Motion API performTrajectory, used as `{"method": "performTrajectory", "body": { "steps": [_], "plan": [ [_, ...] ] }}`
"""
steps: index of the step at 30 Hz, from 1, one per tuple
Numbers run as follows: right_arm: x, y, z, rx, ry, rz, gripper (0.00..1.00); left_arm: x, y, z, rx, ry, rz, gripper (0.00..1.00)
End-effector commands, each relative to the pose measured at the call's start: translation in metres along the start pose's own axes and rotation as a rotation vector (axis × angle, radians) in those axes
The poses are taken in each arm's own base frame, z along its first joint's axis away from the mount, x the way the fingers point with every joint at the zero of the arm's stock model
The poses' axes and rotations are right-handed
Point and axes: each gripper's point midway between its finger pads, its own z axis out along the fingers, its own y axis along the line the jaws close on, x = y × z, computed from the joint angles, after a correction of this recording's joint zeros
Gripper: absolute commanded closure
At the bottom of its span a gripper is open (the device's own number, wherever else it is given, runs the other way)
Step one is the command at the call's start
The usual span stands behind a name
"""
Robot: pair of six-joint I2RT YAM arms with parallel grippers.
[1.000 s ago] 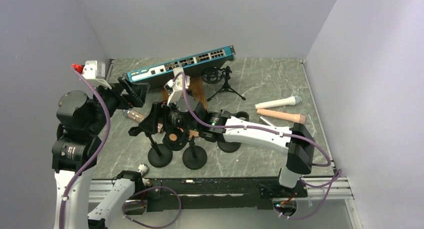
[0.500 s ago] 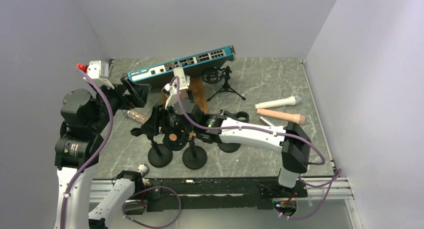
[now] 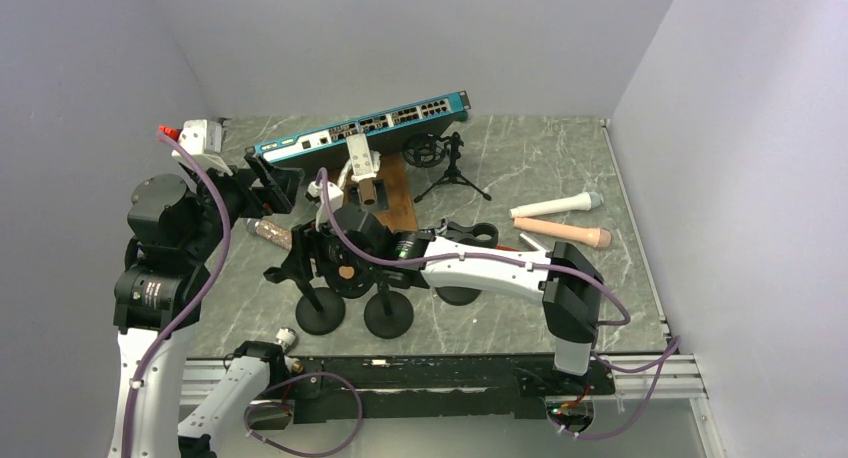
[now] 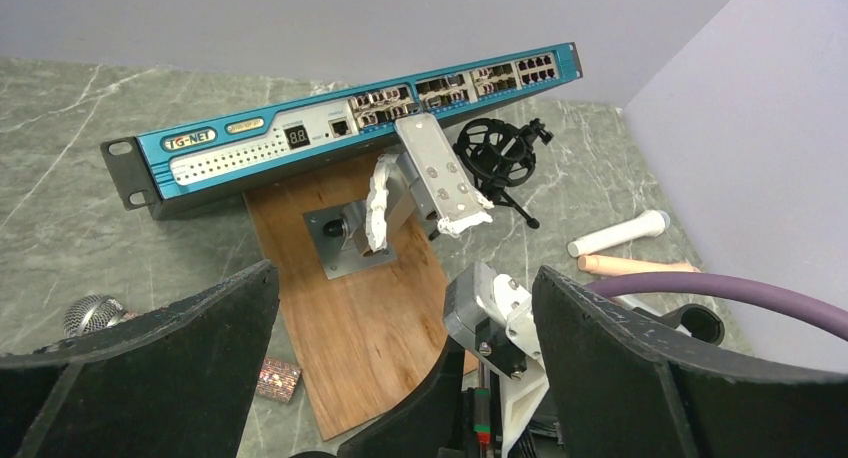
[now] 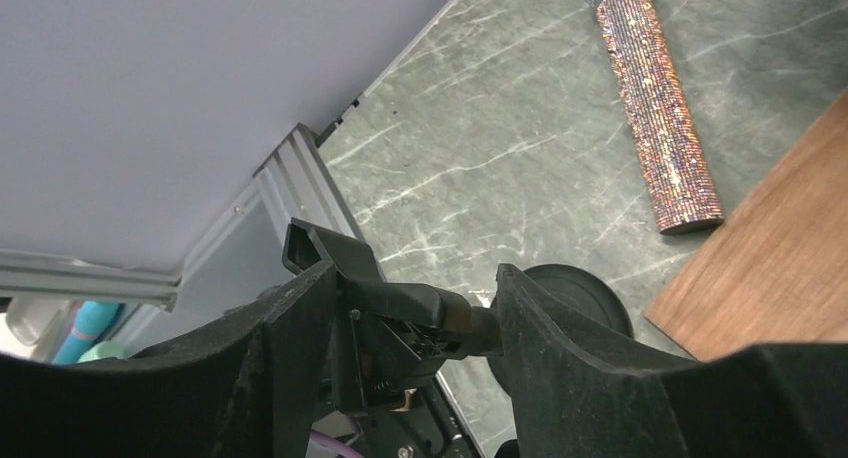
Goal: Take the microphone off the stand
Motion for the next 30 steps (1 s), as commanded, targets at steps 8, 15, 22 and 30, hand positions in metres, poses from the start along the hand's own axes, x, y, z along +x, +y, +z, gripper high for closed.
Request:
{"method": "performTrajectory", "body": {
  "steps": [8, 15, 22, 30],
  "plan": [
    [-0.071, 0.028, -0.045, 0.010, -0.096, -0.187, 0.24, -0.012, -0.009, 0.002, 0.042, -0.040, -0.007, 0.01],
    [-0.124, 0.035, -0.111, 0.062, -0.246, -0.248, 0.16, -0.002, -0.020, 0.011, 0.126, -0.018, 0.000, 0.01],
    [-0.132, -0.035, -0.210, 0.409, -0.351, -0.218, 0.13, 0.000, -0.073, 0.003, 0.385, -0.047, 0.094, 0.01],
    [-0.117, -0.096, -0.360, 0.681, -0.471, -0.050, 0.08, 0.012, -0.133, -0.029, 0.684, -0.139, 0.191, 0.01]
  ]
}}
